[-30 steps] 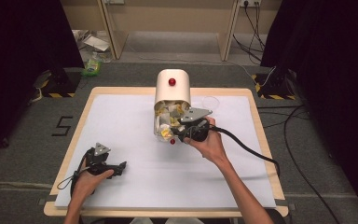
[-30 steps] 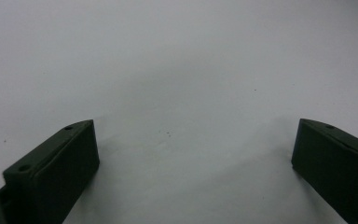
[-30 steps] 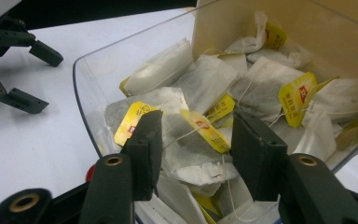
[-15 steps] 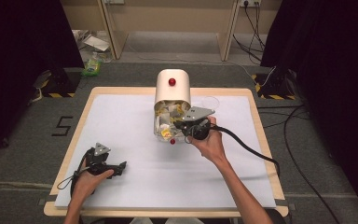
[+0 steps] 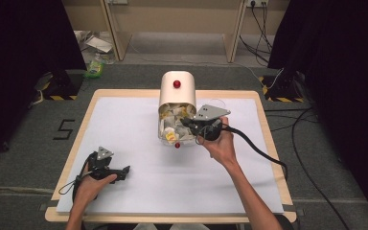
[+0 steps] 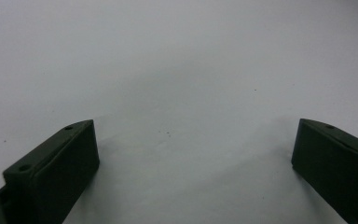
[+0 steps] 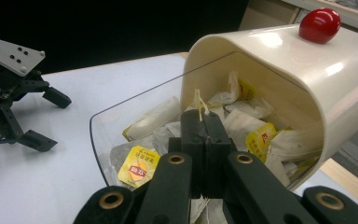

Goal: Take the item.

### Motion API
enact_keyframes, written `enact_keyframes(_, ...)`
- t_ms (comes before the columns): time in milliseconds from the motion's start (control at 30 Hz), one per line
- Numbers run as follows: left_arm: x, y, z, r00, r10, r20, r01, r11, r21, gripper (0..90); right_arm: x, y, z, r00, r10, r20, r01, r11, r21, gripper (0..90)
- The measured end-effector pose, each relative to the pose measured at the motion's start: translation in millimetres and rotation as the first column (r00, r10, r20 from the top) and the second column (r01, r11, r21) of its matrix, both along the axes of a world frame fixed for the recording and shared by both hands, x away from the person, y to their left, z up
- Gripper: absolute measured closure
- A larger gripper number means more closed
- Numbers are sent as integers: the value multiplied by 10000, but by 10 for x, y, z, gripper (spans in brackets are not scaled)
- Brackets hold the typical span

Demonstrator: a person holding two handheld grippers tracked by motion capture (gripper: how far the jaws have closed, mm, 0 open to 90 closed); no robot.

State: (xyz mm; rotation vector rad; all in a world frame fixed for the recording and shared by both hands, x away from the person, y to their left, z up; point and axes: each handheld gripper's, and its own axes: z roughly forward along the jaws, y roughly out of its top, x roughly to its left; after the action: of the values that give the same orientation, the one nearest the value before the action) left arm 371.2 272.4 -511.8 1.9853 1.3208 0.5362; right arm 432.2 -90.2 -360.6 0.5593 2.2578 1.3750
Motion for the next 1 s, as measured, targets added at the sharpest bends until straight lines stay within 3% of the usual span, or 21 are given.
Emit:
enact_keyframes(567, -1, 0, 0, 10000, 5, 6, -5, 10000, -8, 0, -149, -271, 179, 9989, -293, 376, 279, 9989, 377, 900)
enact_keyframes(1000, -1, 0, -1, 10000, -2, 6, 2, 10000, -8, 0, -52, -590, 146, 9934, -1104, 323, 1085, 9926, 551, 900)
